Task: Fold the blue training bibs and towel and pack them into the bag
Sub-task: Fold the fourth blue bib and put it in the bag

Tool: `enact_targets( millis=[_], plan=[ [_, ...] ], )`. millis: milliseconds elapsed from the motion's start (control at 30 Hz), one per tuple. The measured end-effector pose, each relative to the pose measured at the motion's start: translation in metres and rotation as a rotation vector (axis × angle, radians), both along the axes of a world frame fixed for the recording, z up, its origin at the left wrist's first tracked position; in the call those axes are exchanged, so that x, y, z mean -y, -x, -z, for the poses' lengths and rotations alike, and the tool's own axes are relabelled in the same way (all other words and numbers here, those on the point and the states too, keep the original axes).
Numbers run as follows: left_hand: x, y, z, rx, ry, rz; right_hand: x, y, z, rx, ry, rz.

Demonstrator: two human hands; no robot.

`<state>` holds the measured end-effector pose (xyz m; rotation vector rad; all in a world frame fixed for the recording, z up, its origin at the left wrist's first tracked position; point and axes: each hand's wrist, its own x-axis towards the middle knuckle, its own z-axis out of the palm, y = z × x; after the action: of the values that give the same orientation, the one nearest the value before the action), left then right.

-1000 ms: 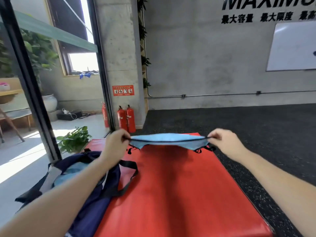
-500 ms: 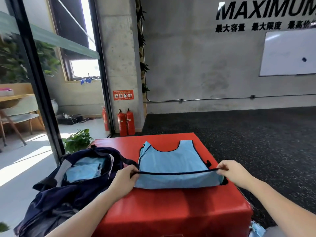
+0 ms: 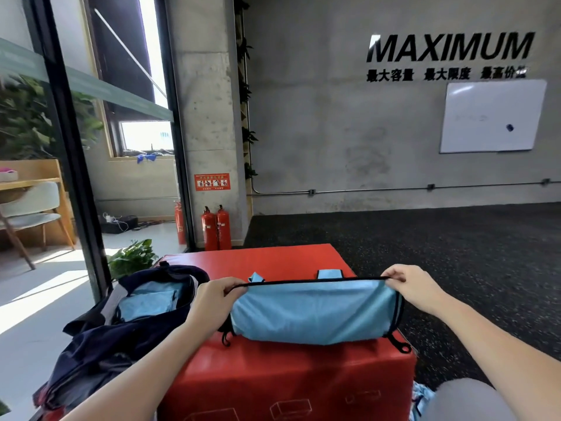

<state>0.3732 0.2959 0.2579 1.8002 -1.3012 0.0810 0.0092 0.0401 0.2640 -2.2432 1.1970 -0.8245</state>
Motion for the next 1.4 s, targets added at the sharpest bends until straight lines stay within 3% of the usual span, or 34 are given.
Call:
enact_targets(
  millis=[233, 567, 767, 1067, 1400],
  plan=[
    [0.043, -0.025, 0.026, -0.076, -0.033, -0.063, 0.041, -0.039, 0.018, -0.039, -0.067, 0.04],
    [0.127, -0.079, 0.109, -0.215, -0.188, -0.145, 0.124, -0.112, 0.113, -0.108, -0.148, 0.099],
    [0.167, -0.105, 0.131, -0.123, -0.282, -0.191, 0.13, -0.178, 0.148, -0.198, -0.016, 0.046],
    [0.231, -0.12, 0.146, 0.043, -0.346, -0.074, 0.12, -0.306, 0.16, -0.155, -0.048, -0.25],
    [0.27, -0.139, 0.166, 0.074, -0.409, -0.18, 0.129, -0.386, 0.181, -0.108, -0.068, -0.277]
  ],
)
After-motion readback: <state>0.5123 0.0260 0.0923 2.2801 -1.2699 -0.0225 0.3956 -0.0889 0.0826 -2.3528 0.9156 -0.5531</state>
